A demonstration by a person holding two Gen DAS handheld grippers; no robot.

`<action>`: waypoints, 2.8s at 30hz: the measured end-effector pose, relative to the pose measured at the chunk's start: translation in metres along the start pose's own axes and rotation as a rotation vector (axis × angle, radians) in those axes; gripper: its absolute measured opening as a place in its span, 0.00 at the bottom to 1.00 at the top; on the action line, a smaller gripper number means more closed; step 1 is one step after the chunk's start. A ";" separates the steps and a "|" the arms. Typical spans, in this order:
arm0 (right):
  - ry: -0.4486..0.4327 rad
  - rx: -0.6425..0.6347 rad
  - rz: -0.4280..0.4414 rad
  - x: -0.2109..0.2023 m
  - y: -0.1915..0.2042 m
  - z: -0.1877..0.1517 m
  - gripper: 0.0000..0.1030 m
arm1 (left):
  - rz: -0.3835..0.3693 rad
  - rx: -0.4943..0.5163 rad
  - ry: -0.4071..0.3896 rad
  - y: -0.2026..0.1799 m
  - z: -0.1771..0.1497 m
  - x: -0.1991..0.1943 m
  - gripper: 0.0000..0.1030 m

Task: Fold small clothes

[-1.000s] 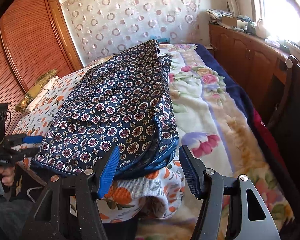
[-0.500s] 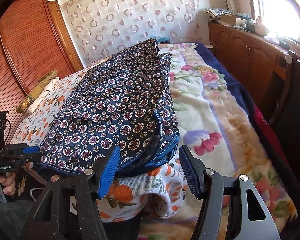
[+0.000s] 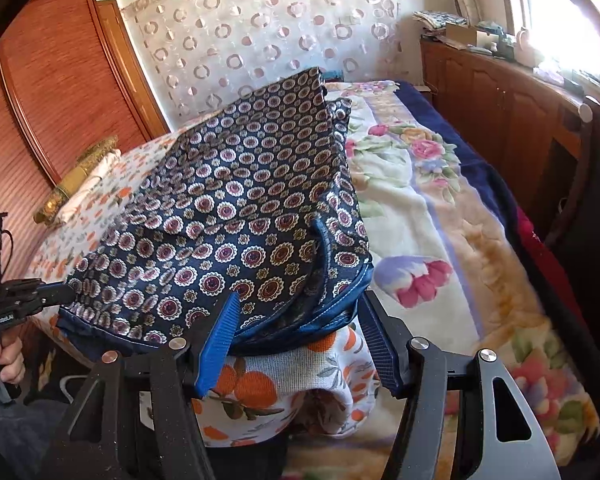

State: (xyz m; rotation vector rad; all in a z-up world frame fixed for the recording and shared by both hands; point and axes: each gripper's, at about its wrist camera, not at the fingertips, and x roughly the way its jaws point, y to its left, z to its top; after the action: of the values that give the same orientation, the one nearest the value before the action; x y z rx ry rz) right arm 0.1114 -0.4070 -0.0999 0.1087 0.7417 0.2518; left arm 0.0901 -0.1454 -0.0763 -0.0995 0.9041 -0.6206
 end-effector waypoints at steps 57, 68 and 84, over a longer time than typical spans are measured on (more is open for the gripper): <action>-0.120 -0.118 -0.004 0.030 0.018 0.125 0.08 | 0.045 -0.008 -0.134 0.064 0.159 -0.003 0.04; -0.038 -0.153 -0.019 0.081 0.022 0.163 0.08 | 0.075 0.040 -0.143 0.091 0.184 0.016 0.52; -0.153 -0.133 -0.113 0.059 0.015 0.174 0.66 | 0.140 0.022 -0.008 0.116 0.180 0.078 0.70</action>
State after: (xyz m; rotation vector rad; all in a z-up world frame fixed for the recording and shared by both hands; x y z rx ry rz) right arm 0.2687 -0.3789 -0.0080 -0.0396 0.5749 0.1824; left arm 0.3160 -0.1229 -0.0571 -0.0189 0.8886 -0.4992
